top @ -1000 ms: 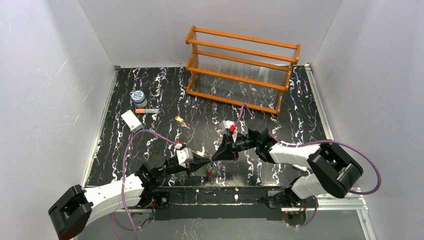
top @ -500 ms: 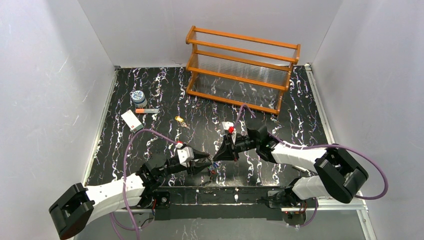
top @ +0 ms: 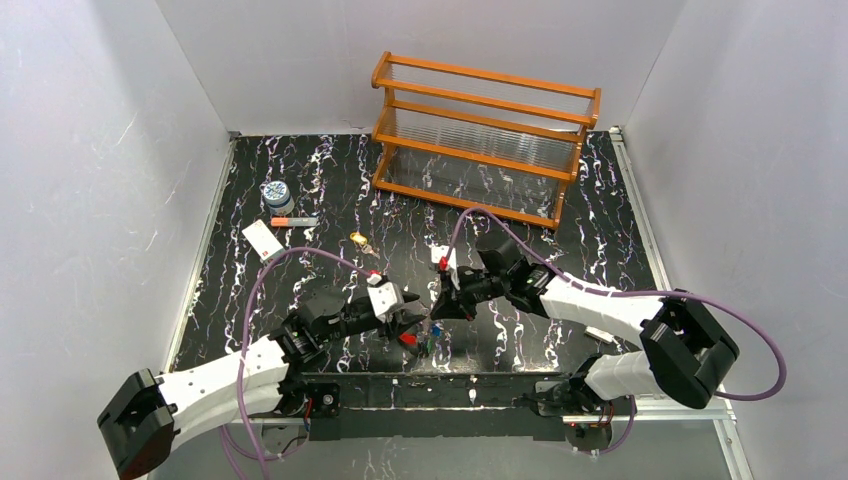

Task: Put the keys on the keyring

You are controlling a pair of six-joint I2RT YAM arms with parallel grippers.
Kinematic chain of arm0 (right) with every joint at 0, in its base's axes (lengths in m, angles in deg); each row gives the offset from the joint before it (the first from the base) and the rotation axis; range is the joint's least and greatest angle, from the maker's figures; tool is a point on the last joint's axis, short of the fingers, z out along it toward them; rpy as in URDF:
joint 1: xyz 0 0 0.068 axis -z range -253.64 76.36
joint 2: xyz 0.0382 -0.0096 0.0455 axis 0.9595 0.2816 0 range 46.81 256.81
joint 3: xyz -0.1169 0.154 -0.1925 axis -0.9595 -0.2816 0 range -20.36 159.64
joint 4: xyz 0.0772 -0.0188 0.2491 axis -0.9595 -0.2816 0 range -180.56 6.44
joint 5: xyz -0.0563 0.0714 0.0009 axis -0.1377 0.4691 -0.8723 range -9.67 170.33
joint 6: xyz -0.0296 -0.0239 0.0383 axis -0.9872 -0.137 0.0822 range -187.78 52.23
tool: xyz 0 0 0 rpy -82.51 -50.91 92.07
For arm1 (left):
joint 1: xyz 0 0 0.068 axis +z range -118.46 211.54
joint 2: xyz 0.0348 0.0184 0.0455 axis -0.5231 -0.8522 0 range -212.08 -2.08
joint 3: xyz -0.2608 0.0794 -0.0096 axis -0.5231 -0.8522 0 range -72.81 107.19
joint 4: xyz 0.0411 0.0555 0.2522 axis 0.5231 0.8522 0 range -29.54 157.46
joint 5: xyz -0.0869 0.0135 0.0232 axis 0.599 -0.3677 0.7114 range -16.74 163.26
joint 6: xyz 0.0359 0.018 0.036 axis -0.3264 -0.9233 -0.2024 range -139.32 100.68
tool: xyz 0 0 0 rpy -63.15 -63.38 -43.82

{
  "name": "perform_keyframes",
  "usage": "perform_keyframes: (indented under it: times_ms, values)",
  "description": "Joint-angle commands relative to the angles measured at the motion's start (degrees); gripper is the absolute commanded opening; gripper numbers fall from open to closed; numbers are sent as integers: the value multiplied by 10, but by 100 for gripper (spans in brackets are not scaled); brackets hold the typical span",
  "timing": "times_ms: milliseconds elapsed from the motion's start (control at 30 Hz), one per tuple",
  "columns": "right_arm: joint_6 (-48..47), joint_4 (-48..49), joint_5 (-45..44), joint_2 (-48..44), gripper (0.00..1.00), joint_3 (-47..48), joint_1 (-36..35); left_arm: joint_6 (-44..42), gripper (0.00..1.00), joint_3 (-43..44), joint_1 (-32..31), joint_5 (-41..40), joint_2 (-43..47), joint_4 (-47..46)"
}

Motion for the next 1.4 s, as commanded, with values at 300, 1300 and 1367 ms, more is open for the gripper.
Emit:
perform_keyframes:
  times_ms: [300,1300,1367]
  values:
    - [-36,-100,-115,15,1,86,-68,-60,38,75,-2,18,-18,176]
    - [-37,-84,-123,12,1,97,-85,-44,6,67,-3,24,-75,158]
    - [-35,-80,-123,11,1,95,-85,-51,0,70,-3,23,-76,169]
